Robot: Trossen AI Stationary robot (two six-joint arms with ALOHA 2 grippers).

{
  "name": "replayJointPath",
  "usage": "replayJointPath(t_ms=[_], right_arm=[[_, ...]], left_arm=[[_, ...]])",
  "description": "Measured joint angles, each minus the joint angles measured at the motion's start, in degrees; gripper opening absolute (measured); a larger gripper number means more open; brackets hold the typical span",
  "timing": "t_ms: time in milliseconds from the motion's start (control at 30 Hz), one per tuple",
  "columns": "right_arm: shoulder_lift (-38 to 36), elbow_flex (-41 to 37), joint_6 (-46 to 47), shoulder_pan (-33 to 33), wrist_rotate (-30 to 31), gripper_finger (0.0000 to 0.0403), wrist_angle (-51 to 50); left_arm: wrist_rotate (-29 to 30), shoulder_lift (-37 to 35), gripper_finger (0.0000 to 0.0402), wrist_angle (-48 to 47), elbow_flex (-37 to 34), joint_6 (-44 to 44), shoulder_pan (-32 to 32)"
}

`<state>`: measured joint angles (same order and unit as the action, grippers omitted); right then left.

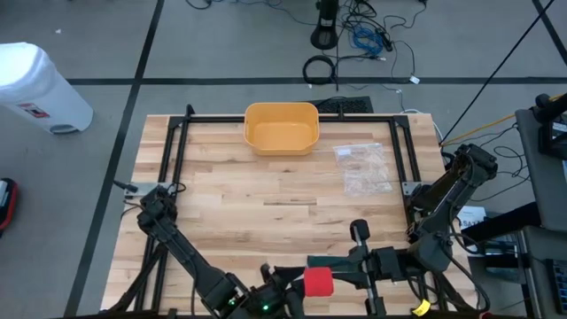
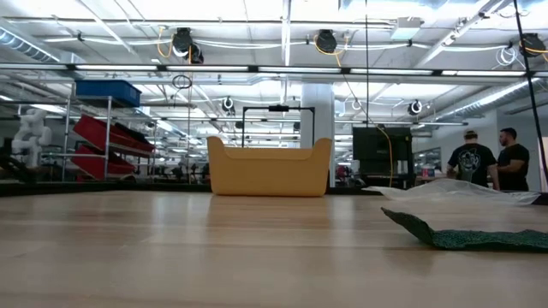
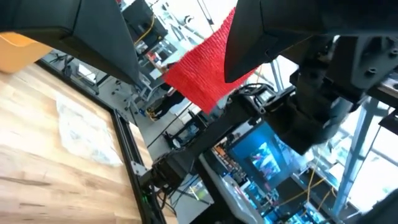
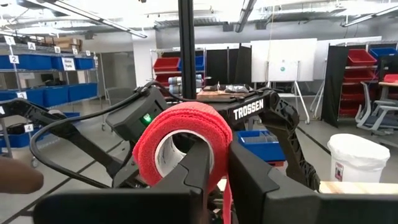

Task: Roll bandage
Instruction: Roll the red bandage

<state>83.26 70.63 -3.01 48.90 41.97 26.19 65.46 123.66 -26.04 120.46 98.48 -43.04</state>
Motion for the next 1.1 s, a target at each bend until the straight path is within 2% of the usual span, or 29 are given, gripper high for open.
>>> replayJointPath(t_ms=[367, 1100], right_arm=[[0.0, 0.0, 0.7, -1.0, 0.0, 0.0041, -0.6], [0.1, 0.0, 2.8, -1.2, 0.0, 0.0041, -3.0]], left_arm=[[-0.7, 0.0, 0.0242, 0.1, 0.0, 3.8, 0.3], [-0.7, 0.0, 0.0241, 3.0, 0.0, 5.4, 1.4]])
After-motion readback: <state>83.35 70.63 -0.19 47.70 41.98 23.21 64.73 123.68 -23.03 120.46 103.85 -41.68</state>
